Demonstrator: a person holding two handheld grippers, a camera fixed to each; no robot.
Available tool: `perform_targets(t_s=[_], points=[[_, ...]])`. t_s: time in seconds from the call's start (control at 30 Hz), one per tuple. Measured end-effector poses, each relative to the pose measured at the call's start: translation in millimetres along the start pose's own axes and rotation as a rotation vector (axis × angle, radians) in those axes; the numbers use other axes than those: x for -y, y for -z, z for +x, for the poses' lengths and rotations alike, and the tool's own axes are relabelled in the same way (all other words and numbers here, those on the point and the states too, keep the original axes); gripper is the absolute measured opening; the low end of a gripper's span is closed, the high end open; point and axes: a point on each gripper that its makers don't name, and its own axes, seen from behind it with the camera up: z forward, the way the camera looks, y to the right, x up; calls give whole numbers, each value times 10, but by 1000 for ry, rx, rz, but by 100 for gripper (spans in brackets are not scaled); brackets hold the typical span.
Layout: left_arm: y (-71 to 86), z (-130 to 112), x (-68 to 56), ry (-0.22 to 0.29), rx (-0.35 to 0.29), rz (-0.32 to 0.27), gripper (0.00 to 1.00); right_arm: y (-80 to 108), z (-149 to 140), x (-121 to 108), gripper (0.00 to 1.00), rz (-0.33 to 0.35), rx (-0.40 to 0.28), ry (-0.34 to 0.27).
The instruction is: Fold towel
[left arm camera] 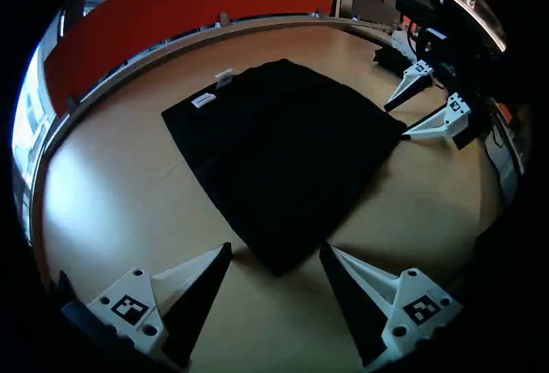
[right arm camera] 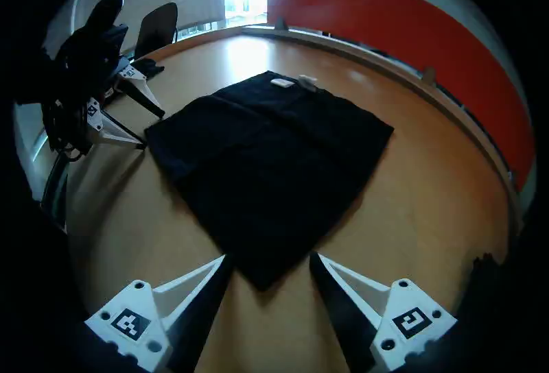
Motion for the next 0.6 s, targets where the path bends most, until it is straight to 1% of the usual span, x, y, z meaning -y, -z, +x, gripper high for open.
perform_targets(t_s=[0.03,0.17,0.23,0.37,0.5,0.6], points=[[-1,2,10,1,1,4,92,0,0,3,81,2,0,2],[-4,9,45,13,5,19,80,-3,4,14,73,6,1,5],[-6,10,54,19,6,23,76,-6,7,20,70,7,1,6],[-7,10,49,20,6,27,75,-12,9,26,67,7,1,6],[-10,13,30,19,7,26,69,-21,17,23,64,8,3,5],[-16,20,9,14,8,22,63,-17,18,18,60,8,5,6]])
